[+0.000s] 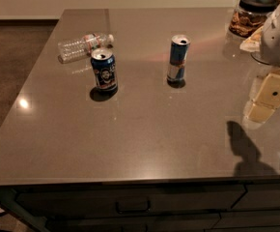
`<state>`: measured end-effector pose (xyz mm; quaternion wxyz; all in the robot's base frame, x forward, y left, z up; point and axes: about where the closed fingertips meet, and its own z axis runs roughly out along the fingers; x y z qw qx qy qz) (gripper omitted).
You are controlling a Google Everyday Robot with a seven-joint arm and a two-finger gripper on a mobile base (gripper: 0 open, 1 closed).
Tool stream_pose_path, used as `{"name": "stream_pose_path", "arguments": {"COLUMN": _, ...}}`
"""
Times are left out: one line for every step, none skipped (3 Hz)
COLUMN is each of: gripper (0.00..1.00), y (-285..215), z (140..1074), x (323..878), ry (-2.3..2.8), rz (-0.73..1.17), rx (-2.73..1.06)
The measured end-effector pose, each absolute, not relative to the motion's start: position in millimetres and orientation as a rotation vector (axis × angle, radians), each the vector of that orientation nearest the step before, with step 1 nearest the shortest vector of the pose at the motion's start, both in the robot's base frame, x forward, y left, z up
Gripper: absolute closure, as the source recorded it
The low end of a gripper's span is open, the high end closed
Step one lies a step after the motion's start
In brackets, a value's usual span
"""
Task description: Pick pepsi can
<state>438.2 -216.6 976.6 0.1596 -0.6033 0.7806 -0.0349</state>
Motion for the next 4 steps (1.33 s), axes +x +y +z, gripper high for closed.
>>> {"name": "stream_pose_path", "arguments": {"gripper": 0.0, "y": -216.5, "z": 976.6, "x": 438.2, "ry": 2.231, "rz": -0.1, "rx": -1.724}}
{"name": "stream_pose_path", "arguments": {"gripper": 0.0, "y": -179.9, "z": 981.5, "x": 444.1, "ry": 2.149, "rz": 0.022, "rx": -1.712}}
{"name": "stream_pose_path", "arguments": {"gripper": 0.0, "y": -142.3, "z": 985.8, "x": 451.0, "ry": 2.078, "rz": 0.128, "rx": -1.7}}
{"name": "stream_pose_path", "arguments": {"gripper": 0.0, "y": -97.9, "z": 985.4, "x": 463.8, "ry": 2.034, "rz": 0.225, "rx": -1.655}}
